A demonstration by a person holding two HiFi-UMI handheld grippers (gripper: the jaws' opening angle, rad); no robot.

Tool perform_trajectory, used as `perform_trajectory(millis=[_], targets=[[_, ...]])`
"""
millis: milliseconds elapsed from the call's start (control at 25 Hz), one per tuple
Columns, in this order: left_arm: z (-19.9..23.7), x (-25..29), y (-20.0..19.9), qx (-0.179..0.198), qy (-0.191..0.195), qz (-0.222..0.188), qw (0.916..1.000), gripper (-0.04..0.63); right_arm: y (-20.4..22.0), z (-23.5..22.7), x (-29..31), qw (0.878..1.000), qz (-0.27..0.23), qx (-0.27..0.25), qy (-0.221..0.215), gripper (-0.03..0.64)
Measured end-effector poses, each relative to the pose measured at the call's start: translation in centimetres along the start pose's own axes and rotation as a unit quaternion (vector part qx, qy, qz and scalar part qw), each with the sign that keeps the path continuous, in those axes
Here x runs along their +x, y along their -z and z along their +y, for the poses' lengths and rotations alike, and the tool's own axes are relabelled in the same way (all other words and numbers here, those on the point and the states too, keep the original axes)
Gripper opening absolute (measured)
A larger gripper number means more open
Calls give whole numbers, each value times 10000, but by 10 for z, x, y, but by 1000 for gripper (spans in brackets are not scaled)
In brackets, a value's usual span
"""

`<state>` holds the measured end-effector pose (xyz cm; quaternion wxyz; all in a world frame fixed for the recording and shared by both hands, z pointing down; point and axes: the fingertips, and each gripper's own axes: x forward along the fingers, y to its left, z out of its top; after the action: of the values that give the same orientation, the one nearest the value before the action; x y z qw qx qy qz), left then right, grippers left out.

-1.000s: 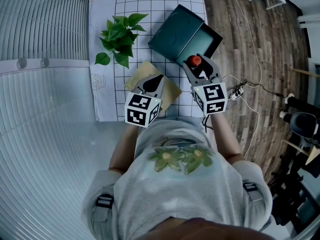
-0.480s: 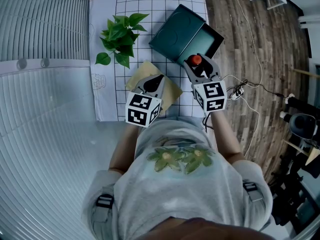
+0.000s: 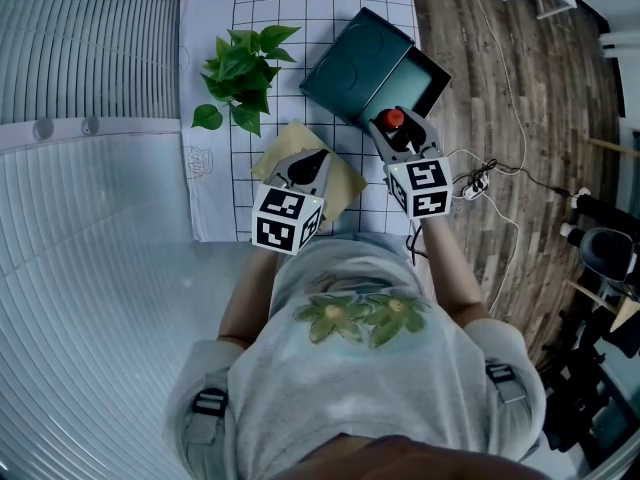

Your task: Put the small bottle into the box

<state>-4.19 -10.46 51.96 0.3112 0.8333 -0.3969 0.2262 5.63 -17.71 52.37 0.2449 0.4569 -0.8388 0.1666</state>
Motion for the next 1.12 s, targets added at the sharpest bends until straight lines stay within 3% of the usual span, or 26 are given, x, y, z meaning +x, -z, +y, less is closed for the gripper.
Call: perform_trajectory(millis=[1120], targets=[[4, 4, 4, 28, -107, 105, 9999, 8, 32, -11, 27, 9989, 464, 6, -31, 218]])
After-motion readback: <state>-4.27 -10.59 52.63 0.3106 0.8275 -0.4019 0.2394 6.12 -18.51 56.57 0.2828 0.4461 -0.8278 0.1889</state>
